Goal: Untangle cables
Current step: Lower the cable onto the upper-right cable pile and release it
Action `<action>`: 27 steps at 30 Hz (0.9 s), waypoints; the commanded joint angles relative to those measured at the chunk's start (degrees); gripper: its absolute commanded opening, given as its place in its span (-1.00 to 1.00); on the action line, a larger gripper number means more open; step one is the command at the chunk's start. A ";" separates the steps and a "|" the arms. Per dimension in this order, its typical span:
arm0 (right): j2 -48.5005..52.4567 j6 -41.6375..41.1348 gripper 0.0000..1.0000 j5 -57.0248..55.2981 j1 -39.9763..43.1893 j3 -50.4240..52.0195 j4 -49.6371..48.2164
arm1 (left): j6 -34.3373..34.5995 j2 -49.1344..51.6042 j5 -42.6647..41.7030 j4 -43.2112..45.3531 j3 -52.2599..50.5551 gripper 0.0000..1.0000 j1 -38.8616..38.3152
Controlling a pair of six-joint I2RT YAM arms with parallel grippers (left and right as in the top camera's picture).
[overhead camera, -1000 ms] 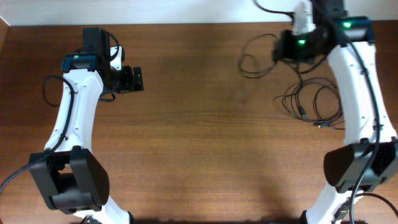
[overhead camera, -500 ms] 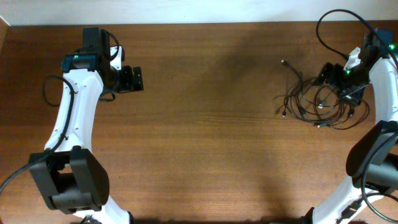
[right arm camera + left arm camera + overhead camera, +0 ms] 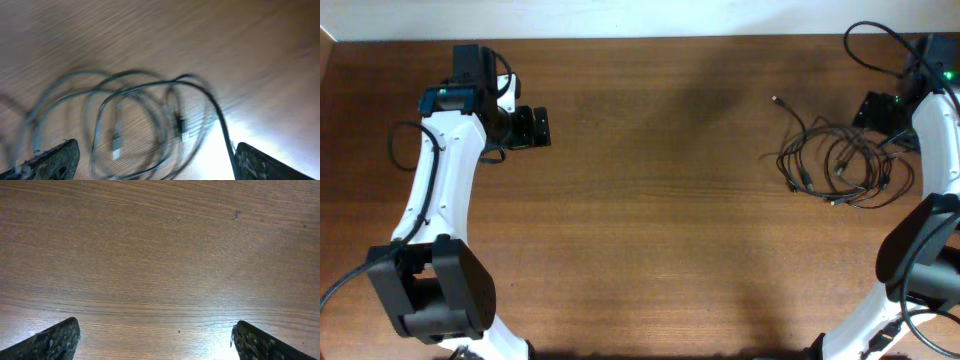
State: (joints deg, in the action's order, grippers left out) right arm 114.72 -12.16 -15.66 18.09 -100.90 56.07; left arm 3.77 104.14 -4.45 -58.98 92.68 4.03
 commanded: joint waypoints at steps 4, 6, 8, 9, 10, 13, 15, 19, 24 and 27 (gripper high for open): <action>0.04 15.61 0.98 3.50 -0.02 0.28 -7.48 | 0.52 -0.11 -0.22 -0.07 0.20 0.98 0.04; 0.04 15.61 0.97 15.45 -0.02 0.28 -8.61 | 0.52 -0.11 -0.24 -0.07 0.20 0.98 0.04; 0.04 15.61 0.97 29.70 -0.07 0.31 -7.34 | 0.55 -0.11 -0.22 -0.07 0.20 0.98 0.04; 0.04 15.63 0.39 32.76 -0.07 0.31 -5.97 | 0.55 -0.11 -0.22 -0.07 0.20 0.98 0.04; 0.04 15.61 -0.59 33.48 -0.07 0.33 -4.42 | 0.55 -0.11 -0.24 -0.07 0.20 0.98 0.04; 0.11 16.44 -0.92 36.30 -0.11 1.64 -1.88 | 0.55 -0.11 -0.22 -0.07 0.20 0.98 0.04; 0.11 16.37 -0.92 37.55 -0.11 4.24 -2.93 | 0.55 -0.11 -0.22 -0.07 0.20 0.98 0.04; 0.11 16.22 -0.91 36.13 -0.11 13.64 -9.09 | 0.52 -0.11 -0.22 -0.07 0.20 0.98 0.04; 0.11 6.27 -0.86 19.43 0.00 25.97 -19.06 | 0.55 -0.11 -0.22 -0.07 0.20 0.98 0.04; 0.07 6.29 -0.86 21.99 -0.02 25.53 -18.47 | 0.52 -0.11 -0.22 -0.07 0.20 0.98 0.04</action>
State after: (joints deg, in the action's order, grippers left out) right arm 114.96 -3.88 7.29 18.06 -75.29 37.43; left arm 3.75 104.14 -4.47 -59.00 92.68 4.03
